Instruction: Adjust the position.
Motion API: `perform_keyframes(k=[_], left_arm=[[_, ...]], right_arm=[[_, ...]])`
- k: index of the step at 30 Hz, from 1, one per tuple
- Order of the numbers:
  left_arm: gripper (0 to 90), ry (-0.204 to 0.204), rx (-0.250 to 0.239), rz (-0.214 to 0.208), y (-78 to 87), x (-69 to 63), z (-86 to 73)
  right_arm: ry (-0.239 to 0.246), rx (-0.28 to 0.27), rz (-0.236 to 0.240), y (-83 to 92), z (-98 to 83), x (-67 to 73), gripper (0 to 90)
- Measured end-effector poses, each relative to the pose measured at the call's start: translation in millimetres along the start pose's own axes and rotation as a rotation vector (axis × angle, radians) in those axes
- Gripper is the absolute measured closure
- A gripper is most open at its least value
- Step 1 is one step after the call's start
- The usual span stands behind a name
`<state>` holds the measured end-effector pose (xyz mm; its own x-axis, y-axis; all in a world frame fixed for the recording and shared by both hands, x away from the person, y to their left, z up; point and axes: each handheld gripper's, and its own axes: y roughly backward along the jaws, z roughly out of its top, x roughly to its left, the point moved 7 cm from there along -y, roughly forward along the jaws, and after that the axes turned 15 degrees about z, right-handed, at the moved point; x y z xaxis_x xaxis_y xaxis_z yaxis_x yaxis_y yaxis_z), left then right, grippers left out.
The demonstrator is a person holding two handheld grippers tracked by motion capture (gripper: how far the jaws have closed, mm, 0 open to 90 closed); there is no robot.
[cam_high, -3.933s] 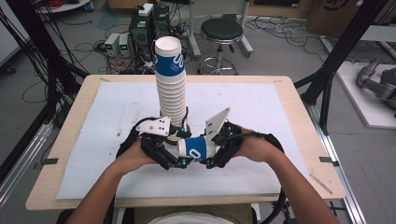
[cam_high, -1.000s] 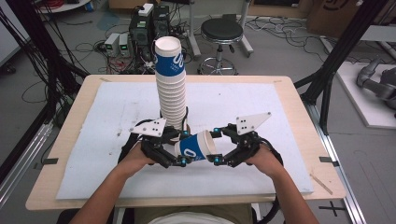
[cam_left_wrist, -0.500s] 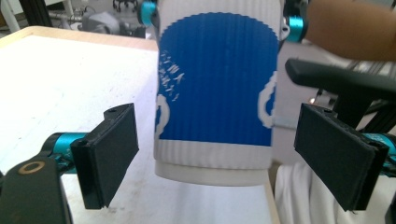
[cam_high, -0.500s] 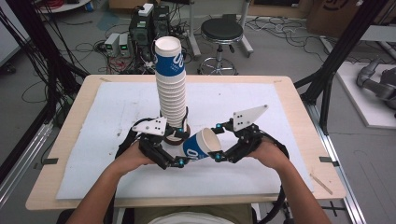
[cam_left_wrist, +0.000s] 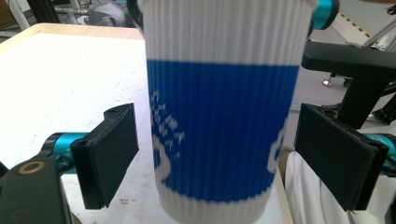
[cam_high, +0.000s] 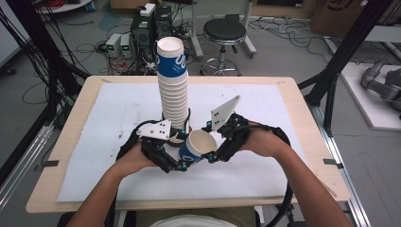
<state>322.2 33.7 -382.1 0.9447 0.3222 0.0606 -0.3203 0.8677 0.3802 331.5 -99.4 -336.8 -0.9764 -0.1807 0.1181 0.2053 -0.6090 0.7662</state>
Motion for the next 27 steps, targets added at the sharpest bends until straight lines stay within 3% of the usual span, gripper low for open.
perform_keyframes(k=[7, 14, 17, 22, 27], left_arm=[[14.0, -0.027, 0.041, -0.010, -3.1, -2.8, -3.9], [18.7, -0.041, 0.073, -0.028, -6.2, -5.0, -7.4], [25.5, -0.049, 0.070, -0.035, -5.9, -5.6, -7.5], [25.3, -0.041, 0.062, -0.036, -6.5, -5.1, -6.8], [25.9, -0.028, 0.031, -0.040, -5.9, -3.7, -4.8]], right_arm=[[0.019, 0.090, 0.033, -10.1, 11.8, 0.3, 21.6], [0.027, 0.122, 0.050, -18.6, 12.4, -0.3, 21.5], [0.033, 0.127, 0.050, -20.5, 12.4, -0.1, 21.5], [0.034, 0.088, 0.053, -20.4, 10.1, -0.9, 18.8], [0.011, -0.022, 0.052, -17.6, 4.6, -1.3, 18.4]])
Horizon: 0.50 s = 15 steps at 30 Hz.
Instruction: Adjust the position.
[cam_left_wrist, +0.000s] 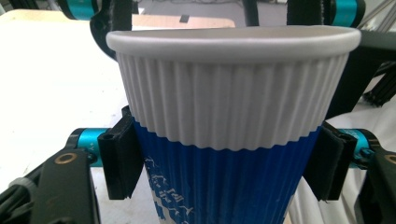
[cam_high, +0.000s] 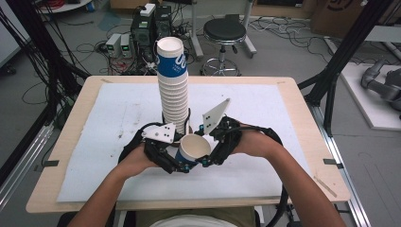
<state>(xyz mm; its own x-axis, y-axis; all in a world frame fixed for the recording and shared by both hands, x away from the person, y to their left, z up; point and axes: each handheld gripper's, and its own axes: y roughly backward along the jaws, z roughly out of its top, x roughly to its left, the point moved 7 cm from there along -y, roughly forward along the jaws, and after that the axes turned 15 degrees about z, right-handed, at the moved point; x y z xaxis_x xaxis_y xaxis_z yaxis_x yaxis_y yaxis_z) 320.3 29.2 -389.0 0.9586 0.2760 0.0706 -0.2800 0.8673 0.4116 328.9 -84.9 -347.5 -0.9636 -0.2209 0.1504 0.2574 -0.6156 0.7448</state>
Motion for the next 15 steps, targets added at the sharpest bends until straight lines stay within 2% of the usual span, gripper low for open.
perform_keyframes(k=[2, 5, 9, 11, 13, 15], left_arm=[[26.3, 0.002, -0.019, 0.011, 2.3, 2.3, 0.6], [26.4, 0.030, -0.054, 0.025, 6.7, 7.4, 2.5], [26.2, 0.064, -0.110, 0.042, 12.7, 11.6, 7.2], [26.2, 0.068, -0.127, 0.056, 14.0, 13.4, 8.7], [26.2, 0.076, -0.141, 0.072, 15.2, 14.8, 9.7], [26.1, 0.093, -0.171, 0.093, 17.2, 16.3, 12.4]], right_arm=[[-0.002, -0.035, -0.016, 3.9, -3.2, -0.4, 18.4], [-0.016, -0.107, -0.054, 15.1, -10.1, -1.1, 18.4], [-0.050, -0.246, -0.114, 34.9, -22.6, -1.7, 18.4], [-0.084, -0.359, -0.174, 49.7, -37.8, -3.6, 18.4], [-0.095, -0.380, -0.190, 52.5, -41.9, -4.2, 18.4], [-0.123, -0.408, -0.242, 58.7, -53.9, -6.0, 18.4]])
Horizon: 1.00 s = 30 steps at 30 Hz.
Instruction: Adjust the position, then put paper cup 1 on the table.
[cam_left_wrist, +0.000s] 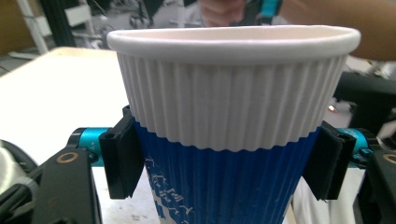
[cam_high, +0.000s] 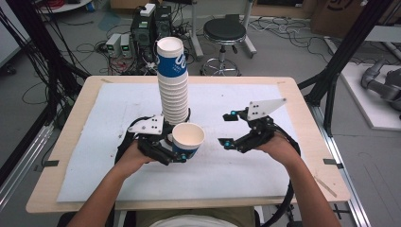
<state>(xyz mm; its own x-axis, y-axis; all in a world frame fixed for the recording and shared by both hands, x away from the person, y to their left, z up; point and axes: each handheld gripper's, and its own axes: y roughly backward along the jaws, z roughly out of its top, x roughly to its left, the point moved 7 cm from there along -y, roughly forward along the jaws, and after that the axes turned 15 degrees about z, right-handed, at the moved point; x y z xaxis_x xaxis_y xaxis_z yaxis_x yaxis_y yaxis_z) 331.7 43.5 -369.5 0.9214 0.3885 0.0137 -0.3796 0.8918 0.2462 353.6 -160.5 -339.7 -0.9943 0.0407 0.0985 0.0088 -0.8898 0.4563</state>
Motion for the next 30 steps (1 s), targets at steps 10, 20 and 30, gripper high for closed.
perform_keyframes(k=[10, 20, 30], left_arm=[[25.3, 0.076, -0.138, 0.143, 15.4, 16.0, 8.9], [25.3, 0.098, -0.207, 0.188, 36.2, 23.5, 18.7], [25.0, 0.131, -0.288, 0.240, 67.4, 42.9, 26.8]], right_arm=[[-0.132, -0.030, -0.263, 25.9, -53.7, -18.6, 18.4], [-0.172, -0.047, -0.350, 32.9, -77.3, -23.9, 18.5], [-0.176, -0.068, -0.371, 39.8, -78.5, -24.2, 18.5]])
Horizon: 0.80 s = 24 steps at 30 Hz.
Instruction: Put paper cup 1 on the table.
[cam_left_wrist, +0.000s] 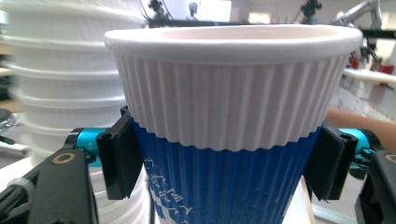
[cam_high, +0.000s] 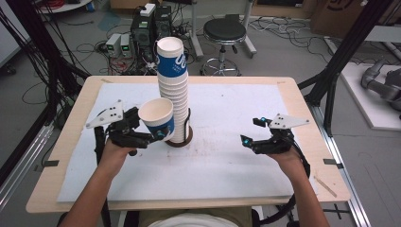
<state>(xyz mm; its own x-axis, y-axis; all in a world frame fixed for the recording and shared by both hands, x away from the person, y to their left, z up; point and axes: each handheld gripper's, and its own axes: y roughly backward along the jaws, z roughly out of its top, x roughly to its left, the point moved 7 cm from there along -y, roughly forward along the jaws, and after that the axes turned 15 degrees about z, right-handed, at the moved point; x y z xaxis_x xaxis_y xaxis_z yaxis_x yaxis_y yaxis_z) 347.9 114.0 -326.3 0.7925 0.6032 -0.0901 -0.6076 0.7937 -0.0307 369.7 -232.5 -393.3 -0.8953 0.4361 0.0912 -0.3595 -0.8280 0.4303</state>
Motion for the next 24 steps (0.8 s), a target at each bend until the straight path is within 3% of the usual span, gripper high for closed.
perform_keyframes(k=[4, 8, 11, 13, 19, 24], left_arm=[[25.0, 0.023, -0.047, 0.044, 14.4, 17.9, 7.9], [24.9, 0.029, -0.050, 0.140, 29.2, 40.8, 4.6], [24.9, 0.031, -0.056, 0.244, 40.3, 61.5, -0.7], [24.7, 0.038, -0.066, 0.284, 45.6, 70.7, -3.8], [24.4, -0.012, -0.062, 0.396, 58.3, 94.1, -19.7], [24.1, -0.005, -0.010, 0.477, 66.1, 117.5, -43.6]], right_arm=[[0.000, 0.004, -0.001, -1.3, -0.4, -0.3, 18.5], [0.001, 0.002, -0.011, -2.5, -0.3, -3.1, 18.5], [0.001, 0.004, -0.008, -3.5, -0.6, -4.2, 18.5], [0.005, 0.004, -0.004, -2.9, -1.1, -3.1, 18.5], [0.002, -0.003, 0.004, -2.2, -1.1, -3.6, 18.5], [0.006, 0.005, 0.009, -5.2, -1.3, -2.9, 18.5]])
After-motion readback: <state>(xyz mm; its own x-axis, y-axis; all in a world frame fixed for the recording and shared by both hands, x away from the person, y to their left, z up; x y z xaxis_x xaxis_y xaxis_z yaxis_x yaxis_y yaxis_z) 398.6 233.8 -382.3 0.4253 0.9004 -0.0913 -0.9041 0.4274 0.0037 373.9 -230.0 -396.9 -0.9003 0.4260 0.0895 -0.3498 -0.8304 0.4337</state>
